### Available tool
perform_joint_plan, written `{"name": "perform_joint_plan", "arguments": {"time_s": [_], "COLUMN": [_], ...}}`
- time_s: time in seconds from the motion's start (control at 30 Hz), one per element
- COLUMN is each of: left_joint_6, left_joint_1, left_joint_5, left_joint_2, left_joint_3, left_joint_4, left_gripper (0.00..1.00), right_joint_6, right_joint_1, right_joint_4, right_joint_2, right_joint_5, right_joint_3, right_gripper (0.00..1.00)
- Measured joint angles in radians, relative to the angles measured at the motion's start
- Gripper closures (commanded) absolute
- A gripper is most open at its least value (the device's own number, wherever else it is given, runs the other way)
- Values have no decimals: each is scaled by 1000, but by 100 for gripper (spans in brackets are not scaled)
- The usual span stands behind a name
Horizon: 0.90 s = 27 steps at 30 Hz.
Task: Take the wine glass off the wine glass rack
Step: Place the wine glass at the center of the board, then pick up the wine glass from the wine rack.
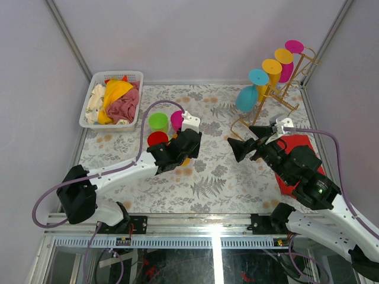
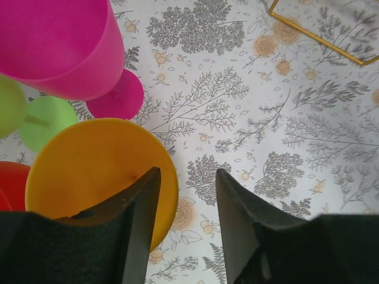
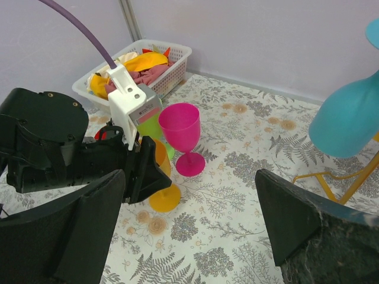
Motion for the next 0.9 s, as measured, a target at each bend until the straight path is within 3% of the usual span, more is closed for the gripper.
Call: {"name": "perform_joint_plan", "arguments": {"time_s": [0.23, 0.5, 0.7, 0.8, 0.9], "left_joint_6": [3, 29, 46, 47, 45], "left_joint_1": [6, 6, 6, 6, 7], "left_joint_5": [9, 47, 94, 103, 104], "left_joint_2": [-65, -228, -385, -453, -506], "left_joint_3": [7, 14, 15, 15, 21], "left_joint_4": [-1, -2, -12, -22, -47], "left_gripper": [36, 19, 1, 0, 0], "right_joint_6": [6, 57, 65, 47, 52], "right_joint_1": [0, 0, 0, -27, -175], "right_joint_4": [-18, -104, -241, -276, -330], "right_joint_2": [8, 109, 287, 383, 469], "right_joint_5": [2, 45, 232, 277, 222], "right_joint_3": [16, 163, 429, 555, 661], "right_gripper": [2, 5, 5, 6, 7]}}
